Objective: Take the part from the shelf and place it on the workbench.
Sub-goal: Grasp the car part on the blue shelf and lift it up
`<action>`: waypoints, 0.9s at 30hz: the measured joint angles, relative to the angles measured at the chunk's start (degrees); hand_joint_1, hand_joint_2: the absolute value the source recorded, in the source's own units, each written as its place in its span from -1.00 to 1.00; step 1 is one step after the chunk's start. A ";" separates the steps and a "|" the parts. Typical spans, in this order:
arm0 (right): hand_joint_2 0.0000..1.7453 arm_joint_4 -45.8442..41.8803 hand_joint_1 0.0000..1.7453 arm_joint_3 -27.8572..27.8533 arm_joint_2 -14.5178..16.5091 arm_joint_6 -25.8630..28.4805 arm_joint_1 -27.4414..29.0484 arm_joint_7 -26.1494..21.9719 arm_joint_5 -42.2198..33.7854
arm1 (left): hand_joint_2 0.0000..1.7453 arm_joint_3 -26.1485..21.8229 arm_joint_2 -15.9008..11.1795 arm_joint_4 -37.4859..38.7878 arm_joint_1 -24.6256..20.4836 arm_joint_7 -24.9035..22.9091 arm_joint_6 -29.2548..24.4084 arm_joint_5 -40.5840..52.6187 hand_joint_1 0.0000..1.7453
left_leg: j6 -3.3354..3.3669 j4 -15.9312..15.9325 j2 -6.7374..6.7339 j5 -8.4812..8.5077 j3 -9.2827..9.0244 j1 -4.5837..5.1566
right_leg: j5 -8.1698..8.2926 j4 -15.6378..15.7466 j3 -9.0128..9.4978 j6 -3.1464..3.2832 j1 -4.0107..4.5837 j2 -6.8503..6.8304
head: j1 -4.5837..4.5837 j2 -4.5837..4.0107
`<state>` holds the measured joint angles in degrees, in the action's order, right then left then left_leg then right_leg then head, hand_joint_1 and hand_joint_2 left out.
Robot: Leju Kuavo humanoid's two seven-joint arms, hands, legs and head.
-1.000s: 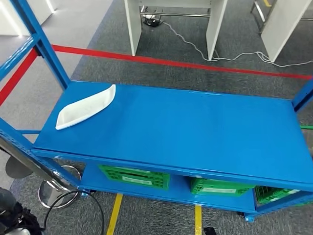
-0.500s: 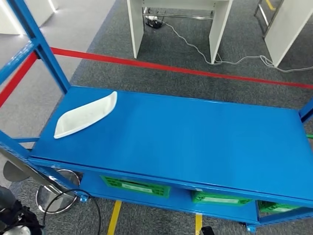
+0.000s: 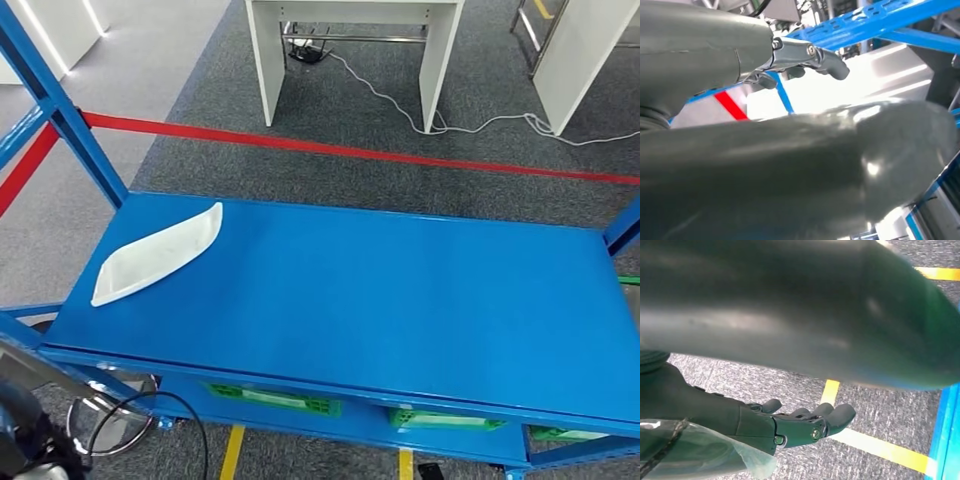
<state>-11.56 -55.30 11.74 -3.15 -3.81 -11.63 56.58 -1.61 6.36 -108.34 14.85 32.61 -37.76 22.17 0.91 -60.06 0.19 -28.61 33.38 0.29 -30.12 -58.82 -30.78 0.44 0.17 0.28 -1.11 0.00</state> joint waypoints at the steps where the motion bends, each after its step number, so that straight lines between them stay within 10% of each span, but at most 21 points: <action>1: -1.00 0.00 -1.00 -0.04 0.00 -0.09 0.00 0.01 0.01 | -1.00 0.16 -0.16 0.05 -0.11 -0.64 0.41 0.85 -1.00 | 0.16 0.59 0.04 0.36 -0.10 -0.04 | -0.20 0.01 -0.14 -0.31 0.06 -0.02 | -0.14 0.00; 4: -1.00 0.00 -1.00 -0.09 0.00 -0.39 -0.05 0.09 0.23 | -1.00 0.99 -1.10 0.65 -1.21 -3.56 2.31 5.27 -1.00 | 0.64 1.57 0.00 1.56 -0.70 -0.52 | -2.38 -2.62 -1.25 -1.23 0.02 0.01 | -0.11 0.00; 7: -1.00 0.00 -1.00 -0.09 -0.01 -0.64 -0.04 0.38 0.60 | -1.00 1.63 -2.65 2.44 -2.82 -6.09 3.97 9.19 -1.00 | 0.99 1.73 -0.11 1.59 -0.71 -0.66 | -7.41 -12.92 -6.64 -1.95 -0.25 -0.01 | -0.04 0.00; 9: -1.00 0.00 -1.00 -0.09 -0.03 -0.72 0.13 0.73 0.91 | -1.00 1.95 -3.68 3.79 -3.77 -7.24 5.07 10.89 -1.00 | 1.00 1.70 -0.13 1.49 -0.77 -0.68 | -7.18 -15.74 -8.55 -2.23 -0.40 -0.06 | -0.06 0.00; 12: -1.00 0.00 -1.00 -0.08 -0.16 -0.86 0.09 0.99 1.63 | -1.00 2.71 -5.74 6.57 -6.68 -10.01 8.12 14.82 -1.00 | 0.57 1.56 0.02 1.18 -1.03 -0.68 | -1.10 -6.34 -4.76 -2.29 -0.66 -0.28 | -0.03 0.00; 16: -1.00 0.00 -1.00 0.07 -0.22 -1.33 -0.15 1.08 3.00 | 1.00 4.07 -9.22 13.04 -14.23 -13.80 11.79 19.59 -1.00 | -0.61 1.26 0.38 1.10 -0.90 -0.36 | 1.18 -0.30 -1.90 -1.17 -0.60 -0.18 | -0.22 0.00; 19: -1.00 0.00 -1.00 0.37 -0.22 -1.71 -0.23 1.21 3.90 | 1.00 5.12 -11.33 18.76 -20.65 -15.36 13.93 21.17 -1.00 | -1.49 -0.46 0.19 -0.19 -0.15 -0.58 | 1.60 -0.05 -1.92 -0.14 -0.79 -0.20 | -0.39 0.00; 23: -1.00 0.00 -1.00 0.96 -0.25 -2.04 -0.27 1.71 4.74 | 1.00 6.52 -13.07 26.24 -27.60 -16.55 16.24 22.25 -1.00 | -2.22 -14.05 0.06 -5.94 6.11 -0.75 | 1.58 -0.02 -1.86 0.39 -0.79 -0.17 | -0.62 0.00; 25: -1.00 0.00 -1.00 1.13 -0.29 -2.05 -0.27 1.96 4.93 | 1.00 7.10 -13.64 29.05 -29.60 -16.81 16.45 22.71 -1.00 | -2.02 -13.89 0.06 -3.95 6.37 -0.75 | 1.46 -0.03 -1.62 0.44 -0.75 0.06 | -0.64 0.00; 27: -1.00 0.00 -1.00 1.27 -0.31 -2.08 -0.29 1.97 5.02 | 1.00 7.54 -14.10 30.89 -31.23 -16.89 16.48 22.97 -1.00 | -1.47 -6.79 0.08 0.63 3.49 -0.68 | 1.22 0.00 -1.23 0.37 -0.71 0.31 | -0.64 0.00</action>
<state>-11.56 -54.03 11.43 -5.22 -4.10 -9.66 61.60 5.93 -7.75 -77.45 -16.38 15.71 -21.28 45.14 -0.56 -66.84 0.26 -27.99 36.87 -0.38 -28.90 -58.82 -32.01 0.81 -0.54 0.59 -1.75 0.00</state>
